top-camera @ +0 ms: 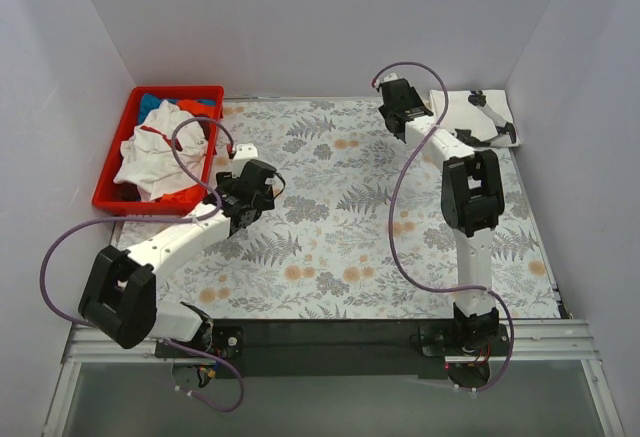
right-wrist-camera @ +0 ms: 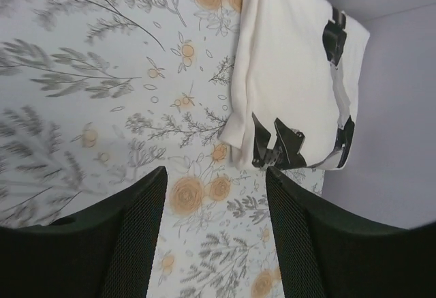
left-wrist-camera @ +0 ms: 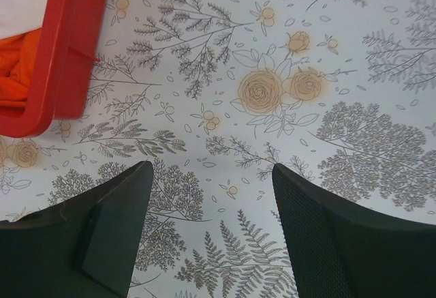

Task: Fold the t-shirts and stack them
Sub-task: Reset both grippers

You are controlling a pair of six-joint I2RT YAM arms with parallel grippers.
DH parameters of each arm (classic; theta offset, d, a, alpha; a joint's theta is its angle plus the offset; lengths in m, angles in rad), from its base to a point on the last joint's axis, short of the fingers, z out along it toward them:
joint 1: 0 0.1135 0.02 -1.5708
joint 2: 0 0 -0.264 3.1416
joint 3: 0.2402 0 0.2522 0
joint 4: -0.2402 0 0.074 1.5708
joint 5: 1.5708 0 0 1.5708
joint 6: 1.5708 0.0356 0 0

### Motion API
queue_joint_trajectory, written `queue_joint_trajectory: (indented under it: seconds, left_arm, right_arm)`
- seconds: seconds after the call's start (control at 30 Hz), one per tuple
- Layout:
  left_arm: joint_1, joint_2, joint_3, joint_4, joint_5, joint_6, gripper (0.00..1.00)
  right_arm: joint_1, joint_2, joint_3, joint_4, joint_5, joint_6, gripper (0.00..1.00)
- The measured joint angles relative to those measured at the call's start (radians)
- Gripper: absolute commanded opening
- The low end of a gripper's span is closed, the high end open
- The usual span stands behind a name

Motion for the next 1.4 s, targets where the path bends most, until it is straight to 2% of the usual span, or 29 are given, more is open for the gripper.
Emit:
queue_joint_trajectory:
  seconds: [0.13,0.17,0.2,0.4,0.63,0.8,0.93,1.13,1.4]
  left_arm:
    - [0.000,-0.089,-0.001,0.008,0.003,-0.013,0.72]
    - [0.000,-0.112,-0.001,0.009,0.004,-0.017,0.72]
    - [0.000,-0.137,-0.003,0.011,0.005,-0.024,0.72]
    - [0.000,-0.352,-0.021,-0.027,0.007,-0.077,0.74]
    - [0.000,-0.619,0.008,-0.211,-0.030,-0.156,0.76]
    - [0.000,-0.779,-0.015,-0.286,-0.049,-0.200,0.77]
    - [0.000,-0.901,-0.098,-0.293,-0.059,-0.227,0.79]
    - [0.000,-0.957,-0.213,-0.293,-0.059,-0.265,0.80]
    - [0.000,-1.049,-0.240,-0.278,-0.060,-0.282,0.80]
  right_arm:
    - [0.074,-0.208,-0.067,-0.090,-0.021,0.101,0.68]
    - [0.085,-0.313,-0.100,-0.104,-0.032,0.134,0.68]
    - [0.088,-0.398,-0.146,-0.115,-0.043,0.167,0.78]
    - [0.051,-0.932,-0.419,-0.228,-0.066,0.328,0.98]
    - [0.050,-1.468,-0.736,-0.318,-0.087,0.421,0.98]
    - [0.050,-1.776,-0.939,-0.325,-0.118,0.437,0.98]
    - [0.050,-1.885,-1.052,-0.326,-0.149,0.458,0.98]
    - [0.050,-1.912,-1.128,-0.312,-0.171,0.482,0.98]
    - [0.050,-1.978,-1.201,-0.272,-0.195,0.508,0.99]
